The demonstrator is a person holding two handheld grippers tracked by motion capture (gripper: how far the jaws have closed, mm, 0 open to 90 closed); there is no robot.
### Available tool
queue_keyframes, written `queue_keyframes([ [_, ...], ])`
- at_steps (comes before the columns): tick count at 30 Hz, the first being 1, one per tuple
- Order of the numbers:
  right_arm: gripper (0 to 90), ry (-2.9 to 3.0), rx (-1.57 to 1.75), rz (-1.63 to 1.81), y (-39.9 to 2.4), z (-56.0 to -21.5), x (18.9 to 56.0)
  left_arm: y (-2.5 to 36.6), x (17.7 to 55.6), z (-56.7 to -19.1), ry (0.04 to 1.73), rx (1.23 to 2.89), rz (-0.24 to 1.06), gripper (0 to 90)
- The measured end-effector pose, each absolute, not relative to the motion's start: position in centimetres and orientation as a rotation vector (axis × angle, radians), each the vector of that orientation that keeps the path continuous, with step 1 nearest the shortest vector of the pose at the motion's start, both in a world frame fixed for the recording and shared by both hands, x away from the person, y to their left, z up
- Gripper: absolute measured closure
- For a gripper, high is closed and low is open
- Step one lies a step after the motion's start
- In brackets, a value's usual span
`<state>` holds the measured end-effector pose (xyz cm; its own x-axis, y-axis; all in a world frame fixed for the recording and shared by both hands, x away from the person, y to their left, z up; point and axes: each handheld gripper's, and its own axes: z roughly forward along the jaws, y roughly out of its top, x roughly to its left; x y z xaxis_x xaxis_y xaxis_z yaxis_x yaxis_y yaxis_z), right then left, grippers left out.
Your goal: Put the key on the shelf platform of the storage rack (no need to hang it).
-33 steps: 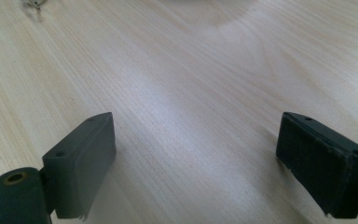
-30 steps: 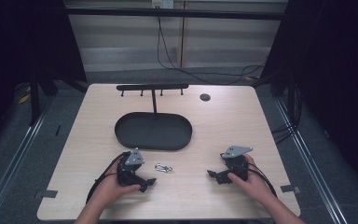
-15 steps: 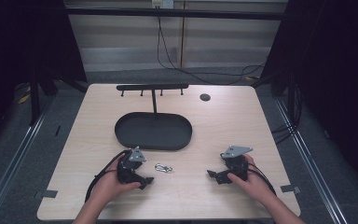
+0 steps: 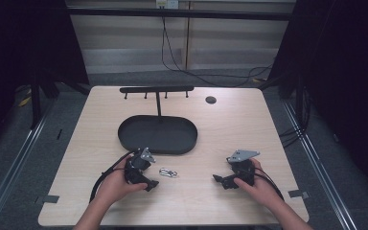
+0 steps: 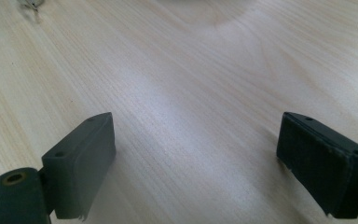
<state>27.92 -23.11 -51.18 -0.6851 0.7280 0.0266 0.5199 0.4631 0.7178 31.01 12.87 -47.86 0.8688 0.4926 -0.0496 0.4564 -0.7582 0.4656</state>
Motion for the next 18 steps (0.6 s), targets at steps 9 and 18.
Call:
queue_keyframes([
  [9, 11.1, 2.431, 1.069, 1.045, -23.1, -51.2, 27.9, 11.9, 31.7, -47.0, 0.689, 2.565, 0.061, 26.6],
  [18, 11.1, 2.431, 1.069, 1.046, -23.1, -51.2, 27.9, 11.6, 32.3, -46.4, 0.655, 2.589, 0.043, 29.2],
])
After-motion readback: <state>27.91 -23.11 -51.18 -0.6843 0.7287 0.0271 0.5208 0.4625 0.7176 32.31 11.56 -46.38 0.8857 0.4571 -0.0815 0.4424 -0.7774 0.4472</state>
